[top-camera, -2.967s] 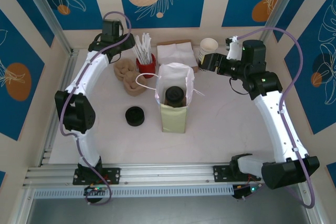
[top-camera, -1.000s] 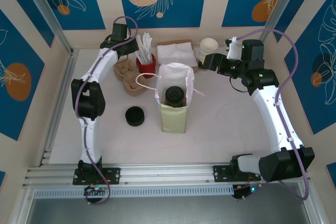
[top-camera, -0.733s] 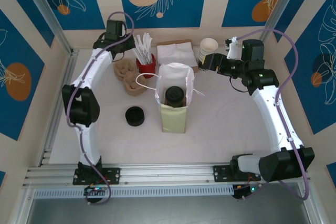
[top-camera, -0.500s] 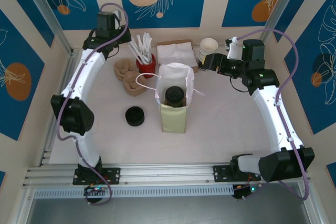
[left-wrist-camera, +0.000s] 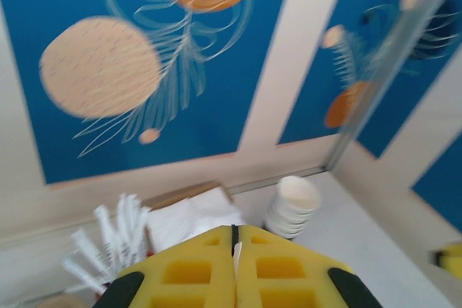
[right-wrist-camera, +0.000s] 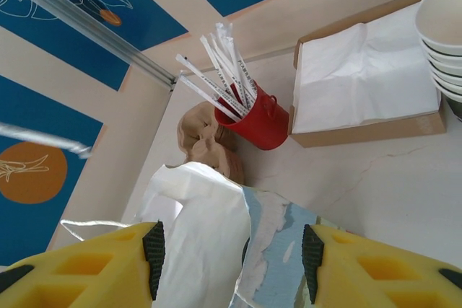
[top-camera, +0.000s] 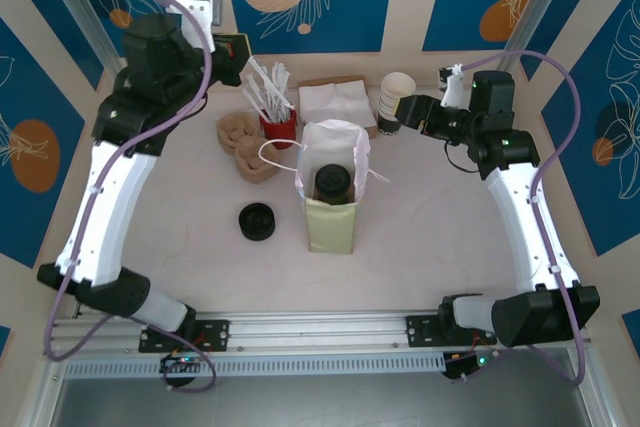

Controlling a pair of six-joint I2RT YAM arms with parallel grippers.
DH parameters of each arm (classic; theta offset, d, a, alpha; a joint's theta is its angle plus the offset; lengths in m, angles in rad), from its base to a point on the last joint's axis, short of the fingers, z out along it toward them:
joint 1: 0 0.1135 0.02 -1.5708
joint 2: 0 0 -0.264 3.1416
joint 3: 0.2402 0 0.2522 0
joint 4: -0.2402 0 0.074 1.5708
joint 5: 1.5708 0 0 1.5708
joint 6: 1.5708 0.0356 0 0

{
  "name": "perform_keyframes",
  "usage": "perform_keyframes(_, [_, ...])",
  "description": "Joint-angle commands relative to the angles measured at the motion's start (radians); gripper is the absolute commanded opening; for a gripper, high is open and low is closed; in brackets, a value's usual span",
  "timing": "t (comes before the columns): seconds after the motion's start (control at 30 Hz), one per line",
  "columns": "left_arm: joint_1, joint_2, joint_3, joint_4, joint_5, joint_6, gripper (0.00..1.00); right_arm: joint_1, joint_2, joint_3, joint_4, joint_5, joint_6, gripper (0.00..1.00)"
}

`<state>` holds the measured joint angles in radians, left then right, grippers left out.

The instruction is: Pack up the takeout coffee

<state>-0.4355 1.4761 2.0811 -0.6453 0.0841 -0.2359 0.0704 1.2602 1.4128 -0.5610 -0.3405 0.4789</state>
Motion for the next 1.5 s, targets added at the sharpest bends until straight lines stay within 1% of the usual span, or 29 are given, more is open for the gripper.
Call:
perform_keyframes(0.0, [-0.036,-0.045,0.023,-0.042,0.092,0.020,0.07,-0.011,-0.032,0.023,0.017,-0.006,0.006,0.56])
perform_keyframes(0.2, [-0.109,-0.074,0.043,-0.075,0.204,0.010,0.08,-0.021,-0.035,0.020,0.020,-0.015,0.013,0.56])
perform_keyframes(0.33, [-0.149,-0.074,0.042,-0.114,0.238,0.017,0.08,-0.024,-0.036,0.018,0.021,-0.015,0.019,0.56])
perform_keyframes(0.47, [-0.203,-0.062,0.019,-0.151,0.233,0.046,0.08,-0.027,-0.036,0.013,0.027,-0.018,0.024,0.56])
perform_keyframes(0.67, [-0.266,-0.057,-0.113,-0.122,0.186,0.063,0.08,-0.029,-0.037,0.001,0.038,-0.020,0.032,0.55])
perform_keyframes(0.93, [-0.309,-0.059,-0.332,-0.067,0.188,0.050,0.08,-0.034,-0.039,-0.017,0.043,-0.022,0.037,0.55])
perform_keyframes(1.0, [-0.312,-0.062,-0.367,-0.063,0.194,0.050,0.14,-0.035,-0.041,-0.023,0.047,-0.024,0.038,0.55])
perform_keyframes(1.1, [-0.314,-0.078,-0.391,-0.066,0.193,0.057,0.32,-0.035,-0.041,-0.029,0.051,-0.028,0.041,0.55])
perform_keyframes(1.17, [-0.314,-0.094,-0.399,-0.069,0.164,0.064,0.43,-0.035,-0.040,-0.031,0.053,-0.029,0.044,0.55])
perform_keyframes(1.23, [-0.313,-0.108,-0.404,-0.079,0.123,0.064,0.47,-0.037,-0.042,-0.033,0.056,-0.031,0.048,0.55])
perform_keyframes(1.3, [-0.313,-0.110,-0.401,-0.103,0.060,0.047,0.51,-0.037,-0.045,-0.035,0.058,-0.031,0.050,0.55])
perform_keyframes(1.4, [-0.314,-0.090,-0.385,-0.152,-0.006,0.013,0.53,-0.035,-0.047,-0.033,0.056,-0.021,0.052,0.55])
perform_keyframes(1.47, [-0.315,-0.070,-0.369,-0.193,-0.043,-0.039,0.53,-0.034,-0.047,-0.032,0.054,-0.012,0.050,0.55])
